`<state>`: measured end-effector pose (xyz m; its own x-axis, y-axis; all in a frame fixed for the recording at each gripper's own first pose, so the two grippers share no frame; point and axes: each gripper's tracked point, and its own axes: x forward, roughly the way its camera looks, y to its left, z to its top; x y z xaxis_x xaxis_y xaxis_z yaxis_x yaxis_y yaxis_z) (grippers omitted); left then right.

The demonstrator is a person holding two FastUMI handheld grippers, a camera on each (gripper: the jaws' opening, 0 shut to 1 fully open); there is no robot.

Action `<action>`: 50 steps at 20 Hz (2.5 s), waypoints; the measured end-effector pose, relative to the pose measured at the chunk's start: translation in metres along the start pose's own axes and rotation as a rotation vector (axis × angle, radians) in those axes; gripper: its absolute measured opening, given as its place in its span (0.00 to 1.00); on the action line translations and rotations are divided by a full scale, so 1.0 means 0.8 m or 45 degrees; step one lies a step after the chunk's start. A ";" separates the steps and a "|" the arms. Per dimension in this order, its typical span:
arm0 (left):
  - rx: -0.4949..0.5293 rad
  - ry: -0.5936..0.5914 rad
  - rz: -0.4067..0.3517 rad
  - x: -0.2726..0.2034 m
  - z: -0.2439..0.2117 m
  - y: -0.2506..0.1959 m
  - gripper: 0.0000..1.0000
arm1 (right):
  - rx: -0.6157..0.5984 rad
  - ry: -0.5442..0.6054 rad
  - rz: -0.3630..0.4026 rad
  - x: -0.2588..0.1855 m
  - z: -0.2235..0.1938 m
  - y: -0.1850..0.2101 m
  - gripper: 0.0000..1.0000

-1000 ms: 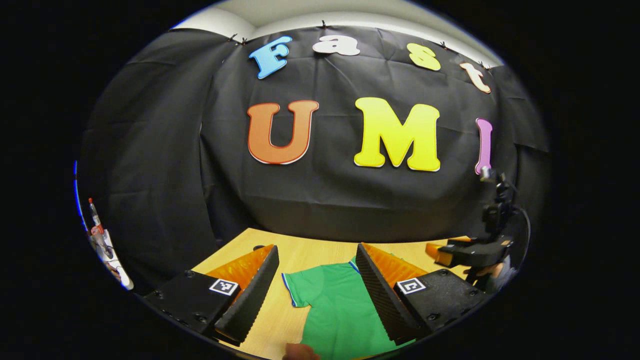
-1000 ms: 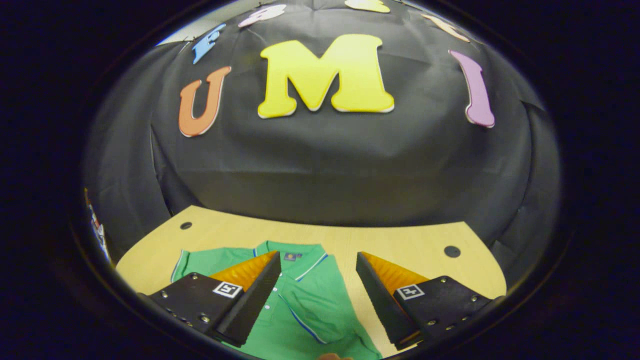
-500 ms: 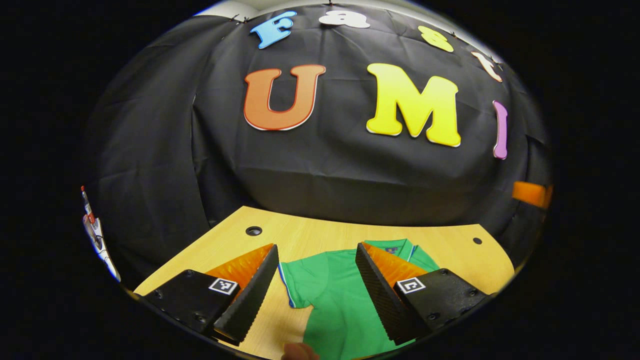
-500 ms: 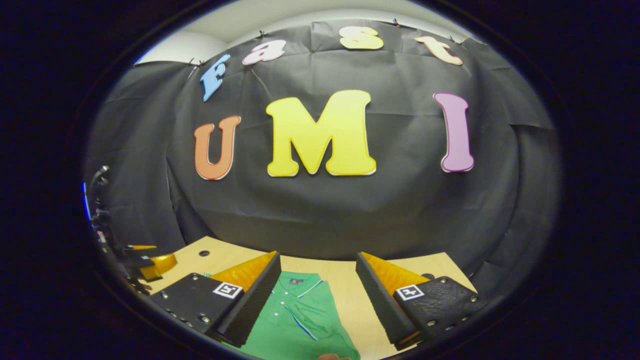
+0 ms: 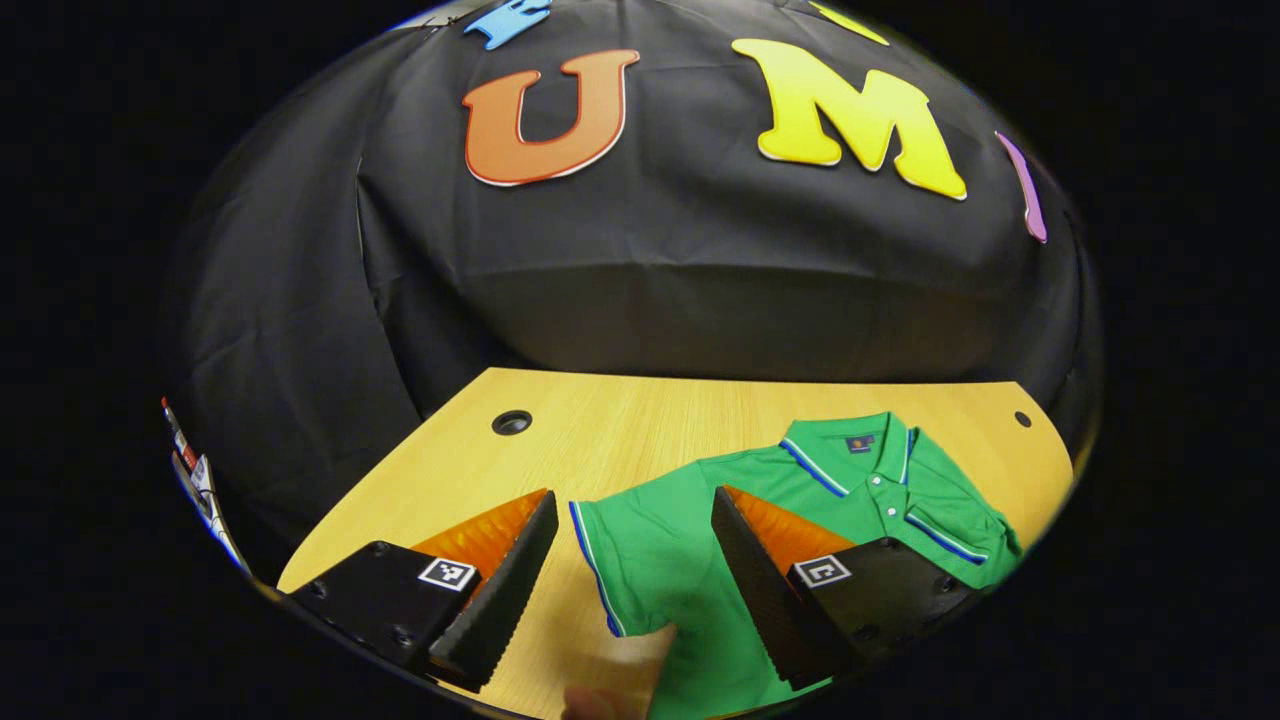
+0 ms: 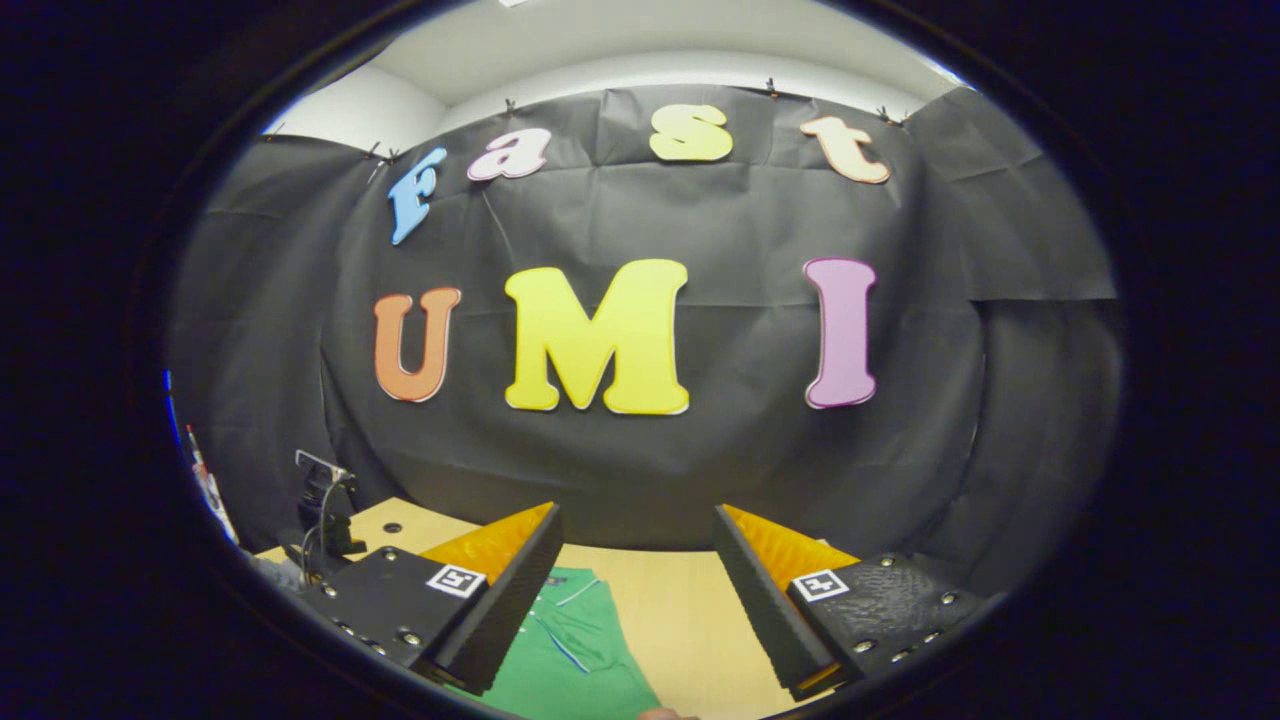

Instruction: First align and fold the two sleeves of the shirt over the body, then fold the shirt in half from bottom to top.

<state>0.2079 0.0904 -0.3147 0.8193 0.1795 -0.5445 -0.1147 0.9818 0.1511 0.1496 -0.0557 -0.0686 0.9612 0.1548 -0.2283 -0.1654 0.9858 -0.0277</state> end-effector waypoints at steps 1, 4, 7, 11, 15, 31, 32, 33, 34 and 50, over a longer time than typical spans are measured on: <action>-0.006 0.006 0.011 0.010 -0.004 0.001 0.99 | 0.011 0.000 -0.020 -0.009 0.005 -0.010 0.95; -0.050 0.063 0.049 0.041 -0.016 0.011 0.99 | 0.034 0.005 -0.074 -0.026 0.014 -0.033 0.95; -0.152 0.147 0.102 0.069 -0.030 0.026 0.99 | 0.037 0.002 -0.107 -0.043 0.024 -0.048 0.95; -0.243 0.316 0.172 0.094 -0.057 0.040 1.00 | -0.003 0.007 -0.138 -0.060 0.030 -0.063 0.97; -0.242 0.392 0.180 0.116 -0.073 0.041 1.00 | -0.020 0.009 -0.170 -0.071 0.034 -0.079 0.95; -0.062 0.471 0.113 0.115 -0.074 0.006 0.04 | -0.055 0.046 -0.194 -0.077 0.029 -0.093 0.95; -0.028 0.471 0.096 0.114 -0.074 0.000 0.03 | -0.053 0.046 -0.200 -0.079 0.029 -0.095 0.95; -0.009 0.464 0.085 0.113 -0.073 -0.005 0.03 | -0.047 0.050 -0.205 -0.079 0.027 -0.097 0.95; -0.011 0.451 0.075 0.111 -0.070 -0.012 0.04 | -0.036 0.058 -0.209 -0.079 0.022 -0.099 0.95; 0.091 0.357 -0.164 0.043 -0.056 -0.154 0.04 | 0.047 0.043 -0.237 -0.093 0.018 -0.109 0.95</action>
<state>0.2251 -0.0212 -0.3894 0.6367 0.0736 -0.7676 0.0279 0.9926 0.1183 0.0952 -0.1521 -0.0355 0.9664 -0.0321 -0.2549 0.0234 0.9990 -0.0372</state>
